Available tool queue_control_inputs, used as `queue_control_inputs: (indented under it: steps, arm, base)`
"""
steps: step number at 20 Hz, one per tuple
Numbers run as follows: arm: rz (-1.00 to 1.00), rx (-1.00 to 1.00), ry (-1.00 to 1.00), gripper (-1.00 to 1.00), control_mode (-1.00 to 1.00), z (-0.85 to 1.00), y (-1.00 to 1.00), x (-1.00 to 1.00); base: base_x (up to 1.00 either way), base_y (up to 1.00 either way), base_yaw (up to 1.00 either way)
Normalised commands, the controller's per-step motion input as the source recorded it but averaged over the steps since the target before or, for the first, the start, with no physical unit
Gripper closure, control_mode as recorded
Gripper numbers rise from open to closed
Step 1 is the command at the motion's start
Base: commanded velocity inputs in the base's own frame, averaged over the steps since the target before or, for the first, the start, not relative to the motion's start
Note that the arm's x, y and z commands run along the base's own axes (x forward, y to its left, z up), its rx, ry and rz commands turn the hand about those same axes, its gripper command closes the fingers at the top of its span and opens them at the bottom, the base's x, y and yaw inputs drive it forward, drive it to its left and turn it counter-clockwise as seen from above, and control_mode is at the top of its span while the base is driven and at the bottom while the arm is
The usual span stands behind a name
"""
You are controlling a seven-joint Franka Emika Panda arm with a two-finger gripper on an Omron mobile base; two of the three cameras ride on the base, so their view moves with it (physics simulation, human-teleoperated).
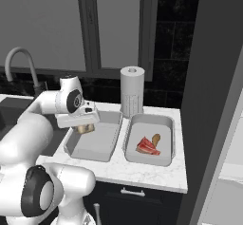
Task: Place one sweet potato and one steak in each tupperware on the nearby counter, to pack two identical lunches.
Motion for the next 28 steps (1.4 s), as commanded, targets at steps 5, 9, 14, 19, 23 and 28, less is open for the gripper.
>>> queue_control_inputs:
  steps: [5,9,14,19,23,28]
  arm:
    - [0.01,0.01,0.00,1.00,-1.00,-0.10,-0.22,0.72]
    - [0.00,0.01,0.07,1.00,-1.00,0.00,-0.06,0.74]
    - [0.00,0.00,0.08,1.00,-1.00,-0.28,0.06,0.29]
    - [0.00,-0.02,0.03,1.00,-1.00,-0.89,0.06,0.15]
    - [0.00,-0.02,0.00,1.00,-1.00,-0.75,0.01,0.00]
    - [0.00,0.00,-0.03,1.00,-1.00,-0.14,0.00,0.04]
  base:
    - [0.00,0.00,0.00]
    - [0.00,0.00,0.00]
    - [0.00,0.00,0.00]
    - [0.00,0.00,0.00]
    - [0.00,0.00,0.00]
    - [0.00,0.00,0.00]
